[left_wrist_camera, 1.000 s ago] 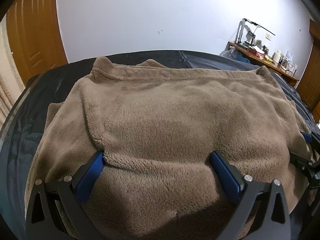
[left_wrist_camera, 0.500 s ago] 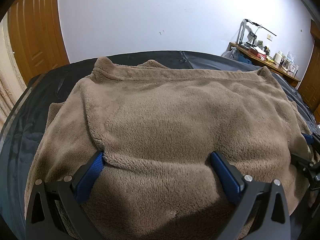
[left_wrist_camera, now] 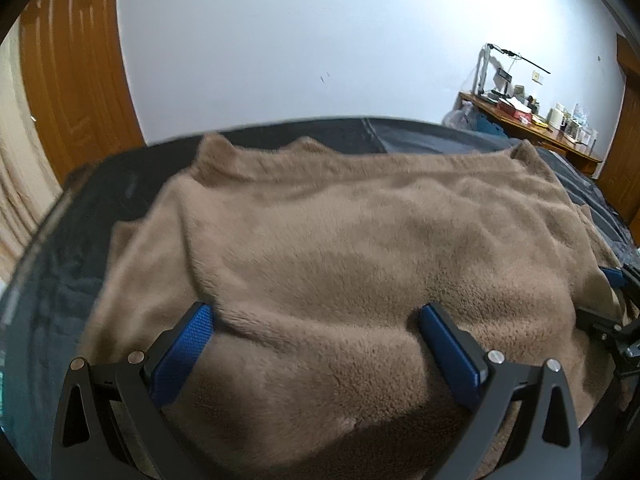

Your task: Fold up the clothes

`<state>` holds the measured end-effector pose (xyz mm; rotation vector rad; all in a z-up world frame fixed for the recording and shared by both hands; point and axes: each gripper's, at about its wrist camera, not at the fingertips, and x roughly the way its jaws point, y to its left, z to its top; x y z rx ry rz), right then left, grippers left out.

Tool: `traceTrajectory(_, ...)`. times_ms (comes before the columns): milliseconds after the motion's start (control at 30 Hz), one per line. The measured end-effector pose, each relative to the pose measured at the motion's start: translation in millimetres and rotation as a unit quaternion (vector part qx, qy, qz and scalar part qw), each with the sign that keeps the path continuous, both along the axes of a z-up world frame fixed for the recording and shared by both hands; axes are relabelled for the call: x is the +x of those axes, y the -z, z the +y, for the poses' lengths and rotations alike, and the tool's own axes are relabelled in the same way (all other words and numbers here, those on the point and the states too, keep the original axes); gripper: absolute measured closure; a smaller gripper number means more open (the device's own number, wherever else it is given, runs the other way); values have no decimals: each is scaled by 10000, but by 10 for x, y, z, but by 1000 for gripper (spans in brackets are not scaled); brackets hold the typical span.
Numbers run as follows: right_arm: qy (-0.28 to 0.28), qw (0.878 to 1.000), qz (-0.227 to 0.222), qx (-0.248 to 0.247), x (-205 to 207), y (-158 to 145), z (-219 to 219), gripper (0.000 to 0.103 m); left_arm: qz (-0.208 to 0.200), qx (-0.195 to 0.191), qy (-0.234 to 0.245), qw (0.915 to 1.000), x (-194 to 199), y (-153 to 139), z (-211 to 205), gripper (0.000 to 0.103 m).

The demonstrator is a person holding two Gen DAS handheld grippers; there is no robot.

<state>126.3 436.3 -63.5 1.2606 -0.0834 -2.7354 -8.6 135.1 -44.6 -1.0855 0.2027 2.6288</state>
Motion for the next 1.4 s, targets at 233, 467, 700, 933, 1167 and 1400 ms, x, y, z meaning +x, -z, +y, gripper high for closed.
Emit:
traceTrajectory(233,-4,10000,0,-3,0,1,5,1,274,-264,-285,9989,41,-74,-25,0)
traceTrajectory(467,-4,10000,0,-2,-4,1,4,1,-476,241,-345,9980,-182,163,-176,0)
traceTrajectory(700,-4,10000,-1,-5,-8,1,0,1,-515,207,-345,9979,-196,212,-148,0)
traceTrajectory(933,124,9988,183,-434,73,-63,155,1,-540,242,-322,9977,-196,217,-169,0)
traceTrajectory(1167,1061,9862,678,-1072,566,-333,763,1,-545,257,-297,9977,-210,224,-174,0)
traceTrajectory(1400,1661,9712,307,-1679,771,-120,1227,1,-563,372,-269,9974,-210,206,-213,0)
